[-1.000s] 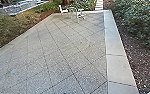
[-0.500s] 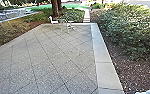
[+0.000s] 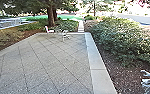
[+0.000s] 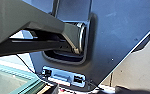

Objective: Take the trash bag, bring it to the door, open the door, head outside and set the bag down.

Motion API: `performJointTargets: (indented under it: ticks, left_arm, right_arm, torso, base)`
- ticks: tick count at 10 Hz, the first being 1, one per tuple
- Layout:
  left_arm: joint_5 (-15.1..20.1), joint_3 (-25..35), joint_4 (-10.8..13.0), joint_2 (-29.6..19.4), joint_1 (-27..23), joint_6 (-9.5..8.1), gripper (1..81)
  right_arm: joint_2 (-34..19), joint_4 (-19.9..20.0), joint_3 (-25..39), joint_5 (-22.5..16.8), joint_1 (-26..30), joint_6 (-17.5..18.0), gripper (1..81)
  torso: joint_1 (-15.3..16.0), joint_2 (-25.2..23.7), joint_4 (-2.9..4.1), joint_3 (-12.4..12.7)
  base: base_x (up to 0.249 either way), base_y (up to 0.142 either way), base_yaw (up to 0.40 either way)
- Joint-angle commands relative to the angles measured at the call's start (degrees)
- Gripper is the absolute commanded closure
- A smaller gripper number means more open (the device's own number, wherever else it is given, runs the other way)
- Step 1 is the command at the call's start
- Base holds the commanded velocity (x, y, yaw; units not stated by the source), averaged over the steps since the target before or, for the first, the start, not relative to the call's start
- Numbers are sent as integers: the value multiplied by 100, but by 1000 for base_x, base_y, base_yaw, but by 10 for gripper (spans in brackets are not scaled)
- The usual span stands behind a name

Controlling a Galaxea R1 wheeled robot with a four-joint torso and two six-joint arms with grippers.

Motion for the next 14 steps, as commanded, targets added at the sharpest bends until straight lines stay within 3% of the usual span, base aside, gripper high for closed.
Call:
performJointTargets:
  ticks: [1, 2, 3, 5, 6, 7, 8, 10, 12, 14]
  left_arm:
    - [332, 24, 73, 77, -33, 19, 10]
    - [332, 7, 81, 147, -7, 19, 10]
    - [323, -36, 73, 200, 19, 19, 10]
    - [-220, -187, 125, 306, 116, 19, 10]
    - [-231, -196, 134, 315, 116, 11, 10]
    - [-231, -196, 134, 315, 116, 19, 10]
    - [-213, -187, 134, 315, 116, 19, 10]
    - [-213, -196, 143, 306, 116, 19, 10]
    - [-213, -196, 134, 306, 116, 19, 10]
    - [-213, -196, 134, 306, 116, 28, 10]
  right_arm:
    - [111, 16, 99, -387, 113, 8, 10]
    - [111, 16, 99, -387, 104, 0, 10]
    - [111, 16, 99, -387, 95, 0, 10]
    - [111, 25, 99, -379, 104, 0, 10]
    - [103, 25, 99, -387, 104, 0, 10]
    - [103, 33, 90, -387, 113, 0, 10]
    - [111, 33, 99, -387, 121, 0, 10]
    - [111, 33, 99, -387, 121, 0, 10]
    - [103, 42, 99, -378, 121, 8, 10]
    - [111, 42, 90, -378, 121, 0, 10]
  torso:
    - [2, 0, 0, -2]
    - [2, 0, -2, 42]
    - [0, -2, -2, 393]
    - [0, -2, -4, 654]
    - [2, -2, -4, 818]
    - [0, -5, -4, 444]
    - [-346, 566, -6, 586]
    - [-346, 678, -6, 667]
    - [-346, 1021, -6, 1247]
    - [-346, 1275, -9, 1467]
  base:
    - [0, 0, 0]
    - [0, 0, 0]
    - [0, 0, 0]
    - [0, 0, 0]
    - [0, 0, 0]
    - [0, 0, 0]
    - [0, 0, 0]
    - [0, 0, 0]
    - [0, 0, 0]
    - [0, 0, 0]
